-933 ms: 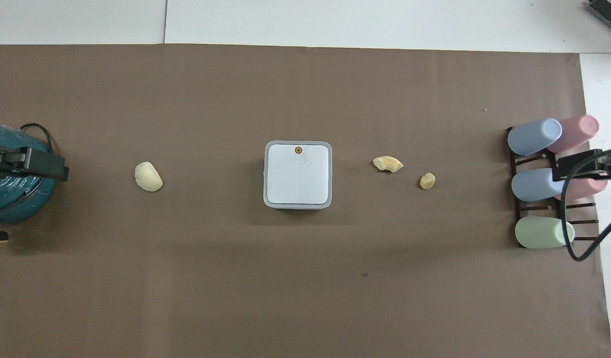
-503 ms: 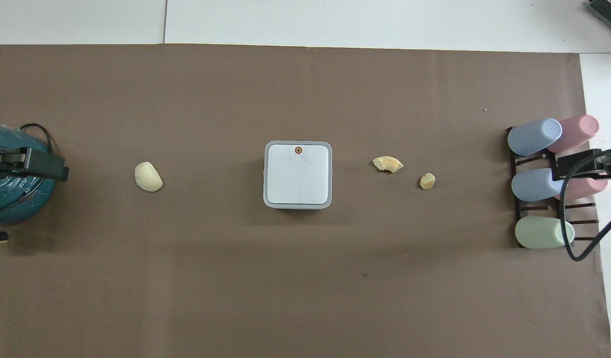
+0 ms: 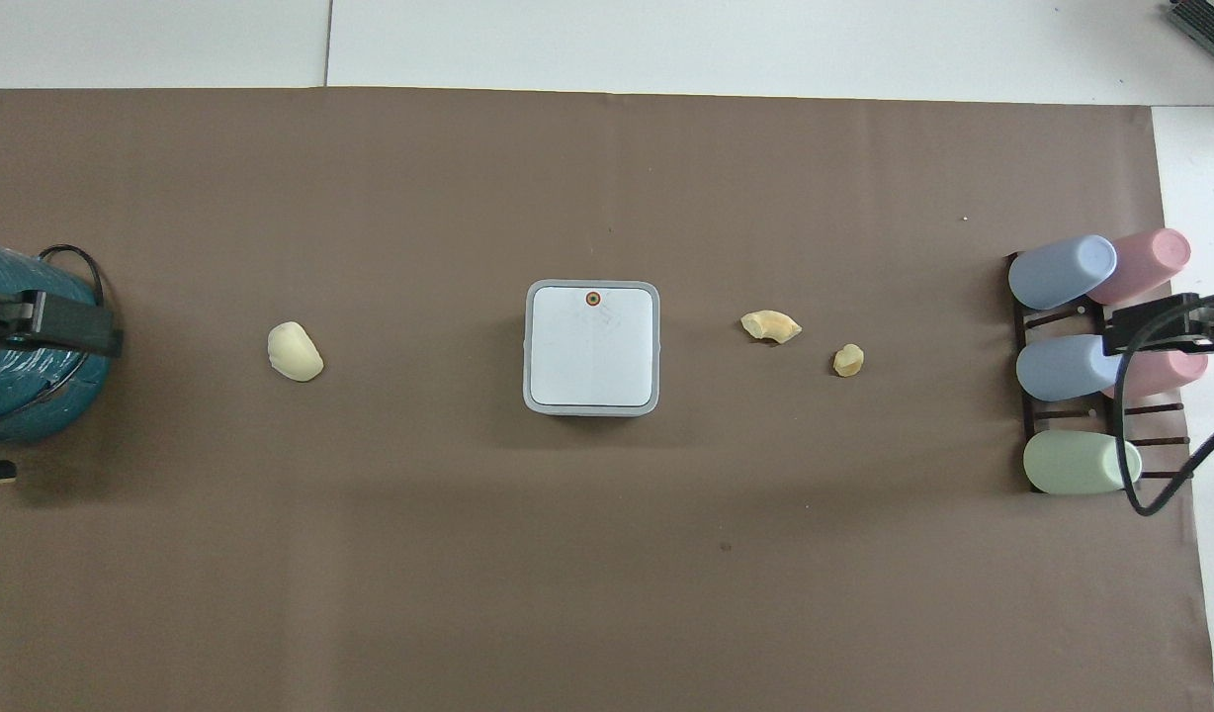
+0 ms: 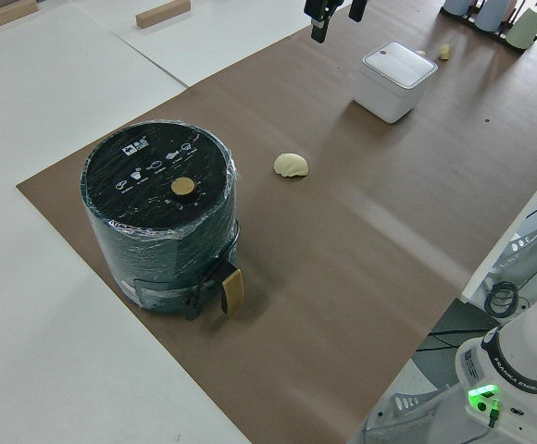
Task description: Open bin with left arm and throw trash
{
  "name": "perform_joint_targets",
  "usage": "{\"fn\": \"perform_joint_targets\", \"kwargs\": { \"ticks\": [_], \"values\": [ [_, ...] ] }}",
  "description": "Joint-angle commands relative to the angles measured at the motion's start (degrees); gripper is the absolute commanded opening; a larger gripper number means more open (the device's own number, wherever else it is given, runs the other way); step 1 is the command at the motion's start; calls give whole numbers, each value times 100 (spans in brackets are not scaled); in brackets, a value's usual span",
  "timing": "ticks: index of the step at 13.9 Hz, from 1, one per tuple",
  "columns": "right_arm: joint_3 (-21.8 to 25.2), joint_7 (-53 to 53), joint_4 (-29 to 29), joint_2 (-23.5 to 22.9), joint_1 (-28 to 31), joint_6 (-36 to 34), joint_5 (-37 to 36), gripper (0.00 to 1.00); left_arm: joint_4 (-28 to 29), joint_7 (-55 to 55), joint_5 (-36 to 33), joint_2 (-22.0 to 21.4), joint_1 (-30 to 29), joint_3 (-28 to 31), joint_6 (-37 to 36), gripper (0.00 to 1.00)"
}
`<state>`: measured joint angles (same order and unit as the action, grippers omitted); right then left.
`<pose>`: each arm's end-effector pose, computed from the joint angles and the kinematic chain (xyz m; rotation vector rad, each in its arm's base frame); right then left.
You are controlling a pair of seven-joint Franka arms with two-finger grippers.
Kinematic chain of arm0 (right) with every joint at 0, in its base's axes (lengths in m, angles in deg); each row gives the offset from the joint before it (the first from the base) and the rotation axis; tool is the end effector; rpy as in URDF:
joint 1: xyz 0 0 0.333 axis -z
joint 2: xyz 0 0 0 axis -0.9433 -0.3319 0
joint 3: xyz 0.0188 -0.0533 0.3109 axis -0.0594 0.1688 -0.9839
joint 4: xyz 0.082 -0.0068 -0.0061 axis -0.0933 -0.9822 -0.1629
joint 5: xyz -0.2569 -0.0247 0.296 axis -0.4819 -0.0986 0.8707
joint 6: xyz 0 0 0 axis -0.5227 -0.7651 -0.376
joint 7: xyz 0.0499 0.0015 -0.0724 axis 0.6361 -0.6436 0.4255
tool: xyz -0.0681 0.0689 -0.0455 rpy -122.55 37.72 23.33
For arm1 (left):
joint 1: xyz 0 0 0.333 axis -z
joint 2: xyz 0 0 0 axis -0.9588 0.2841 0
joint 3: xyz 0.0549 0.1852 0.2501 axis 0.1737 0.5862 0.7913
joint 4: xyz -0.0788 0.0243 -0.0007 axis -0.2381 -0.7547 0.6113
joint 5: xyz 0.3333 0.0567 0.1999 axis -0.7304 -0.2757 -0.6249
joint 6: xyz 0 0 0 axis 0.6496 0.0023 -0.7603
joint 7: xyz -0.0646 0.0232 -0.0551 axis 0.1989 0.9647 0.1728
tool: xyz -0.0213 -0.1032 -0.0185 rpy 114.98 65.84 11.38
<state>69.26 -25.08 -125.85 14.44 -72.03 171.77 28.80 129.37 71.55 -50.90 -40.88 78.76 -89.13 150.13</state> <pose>0.5293 -0.0258 0.6335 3.1139 -0.1220 -0.0073 0.5375 -0.0500 0.6498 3.1207 -0.1717 0.1001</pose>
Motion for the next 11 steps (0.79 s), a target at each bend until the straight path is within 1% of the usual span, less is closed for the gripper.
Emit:
{"fn": "perform_joint_targets", "kwargs": {
  "ticks": [1, 2, 3, 4, 5, 6, 7, 8, 9, 10, 11],
  "values": [
    [-20, 24, -319, 166, -8, 170, -22, 100, 436, 84, -122, -199, 404, -60, 473, 100],
    [-29, 32, -380, 167, -25, 249, -14, 100, 551, 101, -122, -226, 562, -68, 658, 100],
    [-29, 32, -572, 184, -25, 467, -14, 100, 700, 171, -122, -243, 798, -68, 868, 100],
    [-29, 32, -809, 184, -25, 808, 21, 100, 797, 337, -122, -200, 1009, -68, 1053, 100],
    [-37, 32, -1168, 228, -43, 1299, 91, 100, 885, 582, -122, -147, 1229, -68, 1299, 100],
    [-37, 32, -1537, 289, -182, 1817, 118, 100, 1042, 837, -122, -129, 1457, -68, 1571, 100],
    [-37, 6, -1750, 237, -314, 2171, 118, 100, 1157, 1127, -122, -42, 1669, -68, 1808, 97],
    [-37, -64, -1830, 80, -341, 2339, 118, 100, 1193, 1399, -122, 107, 1871, -68, 2011, 89],
    [-46, -64, -1875, -121, -350, 2524, 118, 100, 1185, 1663, -131, 291, 2064, -68, 2213, 78],
    [-38, -47, -1962, -297, -394, 2743, 118, 100, 1150, 1935, -235, 484, 2240, -68, 2398, 69],
    [-46, -38, -2137, -456, -403, 3006, 118, 100, 1141, 2260, -384, 721, 2468, -68, 2669, 65]
  ]
}}
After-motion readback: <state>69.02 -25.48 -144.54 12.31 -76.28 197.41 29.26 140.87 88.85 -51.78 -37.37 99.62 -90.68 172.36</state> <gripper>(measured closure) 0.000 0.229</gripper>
